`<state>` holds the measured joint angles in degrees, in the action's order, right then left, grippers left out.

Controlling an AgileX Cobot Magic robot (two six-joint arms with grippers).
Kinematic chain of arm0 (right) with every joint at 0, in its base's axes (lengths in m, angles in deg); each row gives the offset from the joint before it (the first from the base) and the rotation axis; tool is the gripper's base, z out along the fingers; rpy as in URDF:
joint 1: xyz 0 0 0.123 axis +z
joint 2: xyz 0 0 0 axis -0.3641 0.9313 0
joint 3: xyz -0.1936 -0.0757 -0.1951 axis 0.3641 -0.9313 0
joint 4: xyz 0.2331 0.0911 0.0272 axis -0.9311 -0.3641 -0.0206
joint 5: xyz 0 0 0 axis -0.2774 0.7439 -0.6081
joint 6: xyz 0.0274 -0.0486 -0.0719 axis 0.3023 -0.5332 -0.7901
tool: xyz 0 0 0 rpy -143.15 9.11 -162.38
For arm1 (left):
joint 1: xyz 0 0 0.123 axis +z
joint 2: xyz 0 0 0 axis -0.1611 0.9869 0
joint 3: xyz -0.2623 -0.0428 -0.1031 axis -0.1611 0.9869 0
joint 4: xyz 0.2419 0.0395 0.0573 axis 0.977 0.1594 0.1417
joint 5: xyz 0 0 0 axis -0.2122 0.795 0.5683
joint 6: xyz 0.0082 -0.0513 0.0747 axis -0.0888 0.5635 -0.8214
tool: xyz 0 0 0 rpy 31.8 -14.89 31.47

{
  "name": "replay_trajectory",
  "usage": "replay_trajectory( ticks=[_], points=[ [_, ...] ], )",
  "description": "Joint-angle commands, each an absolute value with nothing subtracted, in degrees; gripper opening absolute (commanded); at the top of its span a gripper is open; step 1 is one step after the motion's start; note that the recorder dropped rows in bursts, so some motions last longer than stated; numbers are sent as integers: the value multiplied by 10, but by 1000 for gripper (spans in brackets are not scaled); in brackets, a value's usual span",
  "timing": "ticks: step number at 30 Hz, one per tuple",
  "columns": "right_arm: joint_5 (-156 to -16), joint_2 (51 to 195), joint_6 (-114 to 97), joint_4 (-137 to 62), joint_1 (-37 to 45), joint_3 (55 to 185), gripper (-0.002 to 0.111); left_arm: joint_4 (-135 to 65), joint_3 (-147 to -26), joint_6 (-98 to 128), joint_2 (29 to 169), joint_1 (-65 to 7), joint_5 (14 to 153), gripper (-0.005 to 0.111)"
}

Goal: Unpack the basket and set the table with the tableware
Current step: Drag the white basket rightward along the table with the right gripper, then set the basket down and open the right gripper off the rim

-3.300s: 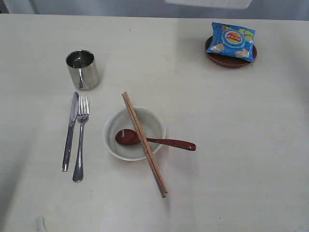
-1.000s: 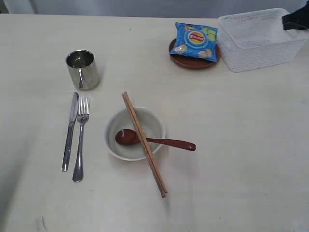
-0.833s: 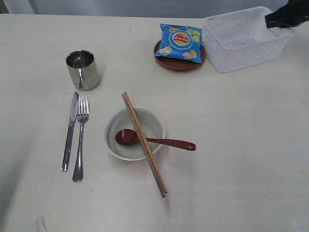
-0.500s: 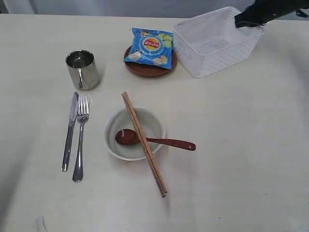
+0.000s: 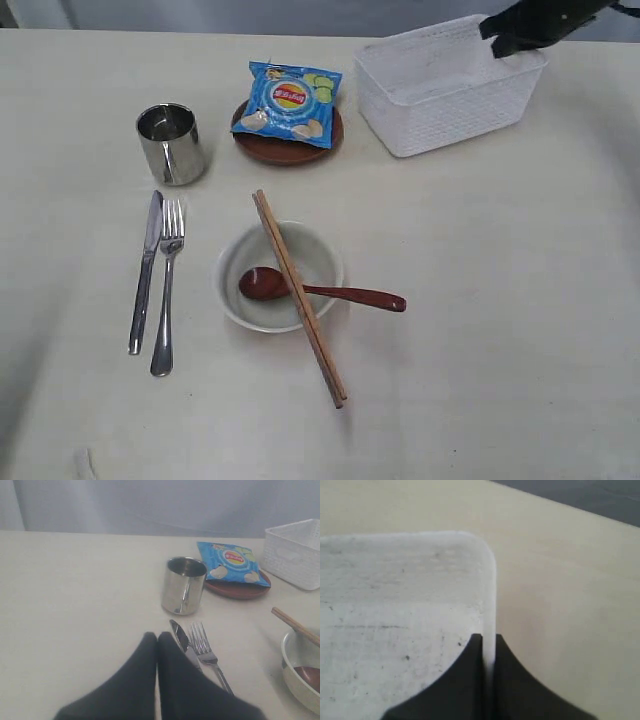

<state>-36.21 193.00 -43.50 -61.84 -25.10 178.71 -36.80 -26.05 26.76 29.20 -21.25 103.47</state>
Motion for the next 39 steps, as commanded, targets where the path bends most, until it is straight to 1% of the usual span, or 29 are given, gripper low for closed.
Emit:
replay_trajectory(
  ticks=[1,8,15,23,26,31,39],
  points=[
    [-350,1914,-377,-598,-285,1787,0,-368,-258,266,290,-215,1033,0],
    [-291,1915,-330,-599,-315,1787,0,-368,-258,266,290,-215,1033,0],
    [-224,1915,-243,-600,-309,1787,0,-368,-258,266,290,-215,1033,0],
    [-244,1898,-229,-585,-297,1787,0,-368,-258,266,290,-215,1033,0],
    [-246,1875,-174,-504,-296,1787,0,-368,-258,266,290,-215,1033,0],
    [-200,1841,-63,-463,-293,1787,0,-368,-258,266,290,-215,1033,0],
    [-203,1830,-92,-467,-284,1691,0,-368,-258,266,290,-215,1033,0]
  ],
)
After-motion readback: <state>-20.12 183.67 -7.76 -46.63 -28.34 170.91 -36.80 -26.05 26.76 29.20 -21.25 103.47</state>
